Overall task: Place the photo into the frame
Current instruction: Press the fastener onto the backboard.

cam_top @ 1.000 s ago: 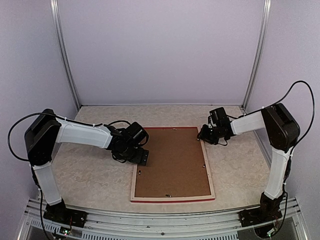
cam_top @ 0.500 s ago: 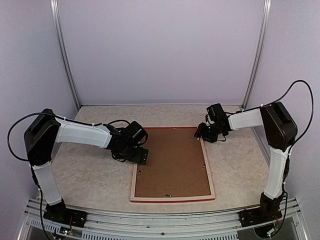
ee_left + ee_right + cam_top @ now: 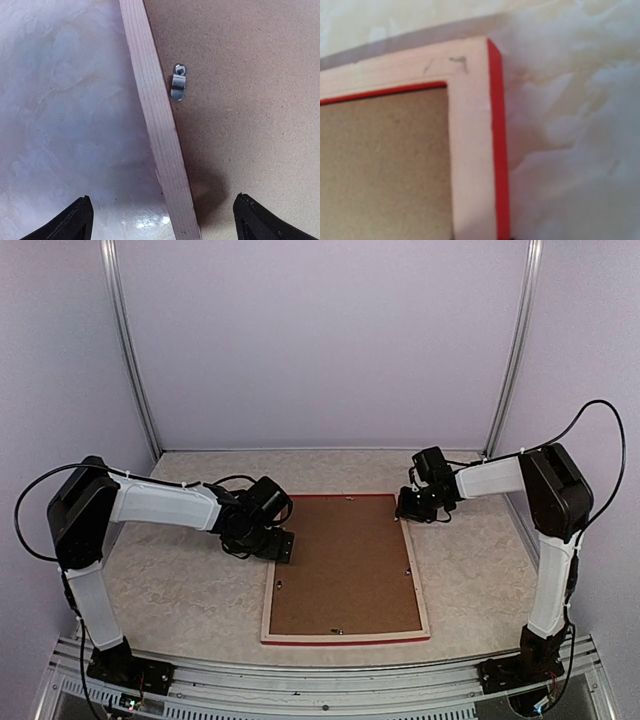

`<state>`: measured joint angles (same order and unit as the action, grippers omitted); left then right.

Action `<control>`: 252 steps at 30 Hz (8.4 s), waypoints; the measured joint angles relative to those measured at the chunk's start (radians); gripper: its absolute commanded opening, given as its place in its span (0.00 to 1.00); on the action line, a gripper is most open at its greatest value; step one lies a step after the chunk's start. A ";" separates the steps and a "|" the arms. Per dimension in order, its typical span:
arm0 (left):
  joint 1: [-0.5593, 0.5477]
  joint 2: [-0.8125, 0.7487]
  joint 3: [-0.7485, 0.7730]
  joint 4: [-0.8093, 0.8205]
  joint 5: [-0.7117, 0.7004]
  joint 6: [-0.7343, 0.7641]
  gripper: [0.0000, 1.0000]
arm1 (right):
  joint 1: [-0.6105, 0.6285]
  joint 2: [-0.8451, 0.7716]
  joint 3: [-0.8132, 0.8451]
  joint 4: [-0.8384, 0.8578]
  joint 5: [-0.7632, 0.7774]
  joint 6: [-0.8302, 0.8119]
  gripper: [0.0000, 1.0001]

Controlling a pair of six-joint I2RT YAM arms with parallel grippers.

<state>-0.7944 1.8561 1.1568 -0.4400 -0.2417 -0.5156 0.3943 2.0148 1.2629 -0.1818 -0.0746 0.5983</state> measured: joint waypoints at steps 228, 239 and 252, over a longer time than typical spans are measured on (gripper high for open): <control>0.123 0.155 0.163 0.051 0.101 0.124 0.16 | -0.001 -0.018 -0.041 0.029 -0.108 -0.108 0.29; 0.136 0.150 0.153 0.069 0.116 0.130 0.06 | -0.003 -0.018 -0.043 0.032 -0.111 -0.108 0.29; 0.119 0.135 0.111 0.139 0.052 0.183 0.54 | -0.003 -0.018 -0.043 0.032 -0.113 -0.109 0.29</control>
<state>-0.6750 1.9915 1.2675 -0.3008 -0.1898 -0.3328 0.3916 1.9972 1.2201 -0.1501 -0.1875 0.4892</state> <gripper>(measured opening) 0.371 0.290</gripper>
